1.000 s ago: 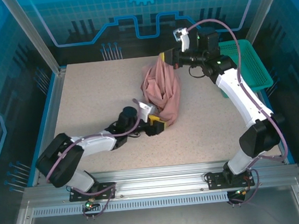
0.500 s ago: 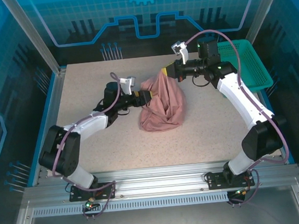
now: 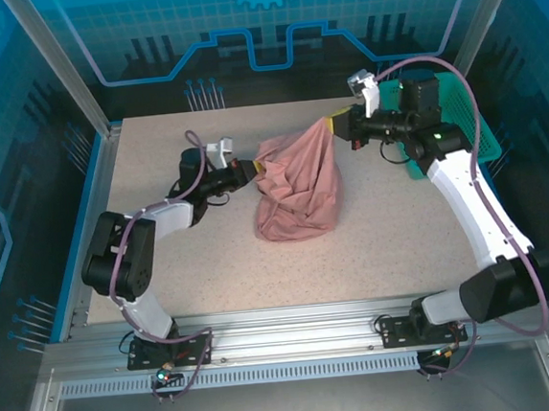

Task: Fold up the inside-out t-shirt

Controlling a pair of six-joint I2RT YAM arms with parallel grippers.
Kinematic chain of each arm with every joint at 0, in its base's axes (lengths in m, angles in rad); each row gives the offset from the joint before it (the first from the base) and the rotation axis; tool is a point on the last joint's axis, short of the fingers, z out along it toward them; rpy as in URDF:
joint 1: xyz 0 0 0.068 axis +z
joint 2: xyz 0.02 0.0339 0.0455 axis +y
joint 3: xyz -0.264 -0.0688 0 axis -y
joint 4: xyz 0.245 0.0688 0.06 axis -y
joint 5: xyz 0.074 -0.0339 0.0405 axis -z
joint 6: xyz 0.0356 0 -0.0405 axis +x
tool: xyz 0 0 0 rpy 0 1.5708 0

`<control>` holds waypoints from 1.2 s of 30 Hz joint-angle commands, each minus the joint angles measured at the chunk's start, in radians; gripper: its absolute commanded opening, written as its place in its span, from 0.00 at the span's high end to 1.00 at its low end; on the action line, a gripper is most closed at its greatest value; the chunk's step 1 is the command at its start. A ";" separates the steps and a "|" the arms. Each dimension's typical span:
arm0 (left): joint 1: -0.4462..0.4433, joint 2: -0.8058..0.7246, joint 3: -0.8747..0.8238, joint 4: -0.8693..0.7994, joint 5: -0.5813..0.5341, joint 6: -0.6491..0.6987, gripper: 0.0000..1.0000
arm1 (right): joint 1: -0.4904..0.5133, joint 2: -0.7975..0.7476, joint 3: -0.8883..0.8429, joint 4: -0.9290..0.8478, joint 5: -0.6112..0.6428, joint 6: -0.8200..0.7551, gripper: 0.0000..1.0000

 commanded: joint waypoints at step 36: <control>-0.069 -0.368 0.083 -0.326 0.021 0.166 1.00 | 0.386 0.156 -0.347 0.205 0.386 0.069 0.64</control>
